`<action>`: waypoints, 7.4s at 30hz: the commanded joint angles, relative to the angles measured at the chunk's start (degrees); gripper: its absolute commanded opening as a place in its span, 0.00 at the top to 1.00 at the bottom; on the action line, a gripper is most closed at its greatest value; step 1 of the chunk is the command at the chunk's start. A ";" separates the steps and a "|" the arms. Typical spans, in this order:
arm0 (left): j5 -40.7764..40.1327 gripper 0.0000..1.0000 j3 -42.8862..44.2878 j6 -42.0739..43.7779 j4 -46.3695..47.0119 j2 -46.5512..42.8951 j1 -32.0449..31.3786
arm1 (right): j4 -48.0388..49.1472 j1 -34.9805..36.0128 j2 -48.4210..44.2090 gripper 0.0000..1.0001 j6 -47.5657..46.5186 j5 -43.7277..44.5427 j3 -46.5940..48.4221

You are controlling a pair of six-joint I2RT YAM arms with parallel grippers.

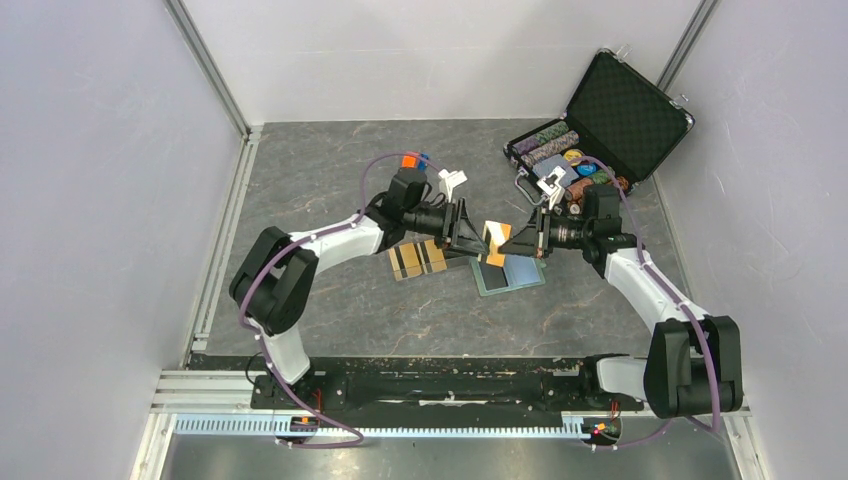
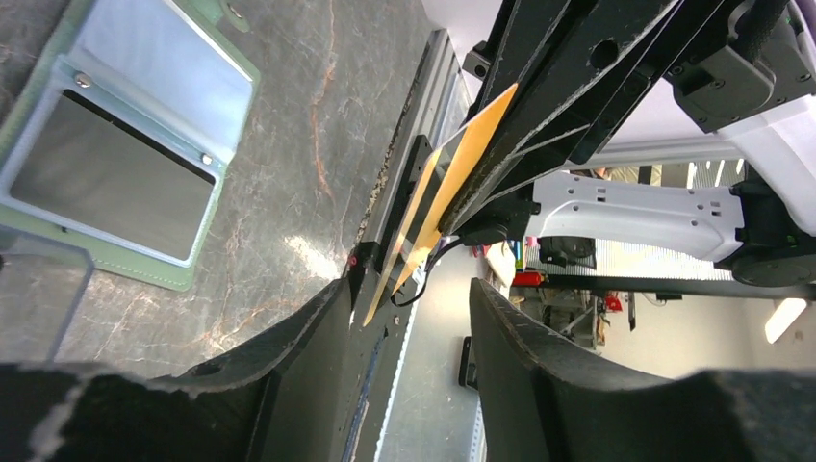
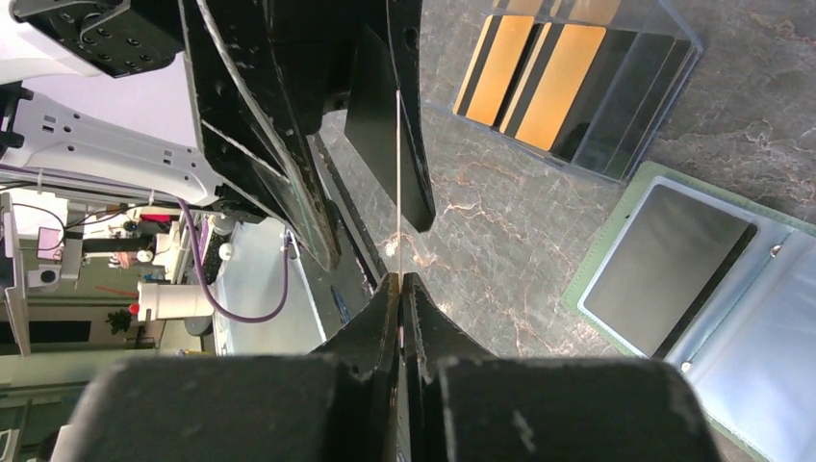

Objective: Put the credit cards into the card holder
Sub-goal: Insert the credit card into the card holder.

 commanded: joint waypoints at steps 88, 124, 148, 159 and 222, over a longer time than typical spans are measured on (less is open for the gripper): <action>-15.37 0.98 12.33 8.29 -15.97 16.06 -8.33 | -30.44 -3.41 9.59 0.48 -13.48 38.08 1.75; -24.50 0.98 15.50 9.61 -31.43 15.50 -11.49 | -23.21 -3.51 13.03 0.66 -12.24 33.38 -5.62; -28.48 0.98 15.84 6.66 -32.22 14.91 -13.49 | -21.19 -3.53 12.83 0.70 -11.62 31.71 -7.82; -23.46 0.98 14.14 4.53 -27.38 15.66 -13.73 | -19.77 -3.47 13.10 0.71 -11.16 29.72 -8.80; -19.76 0.98 9.43 5.42 -25.48 13.50 -9.83 | -18.65 -3.51 15.32 0.97 -11.96 29.41 -9.15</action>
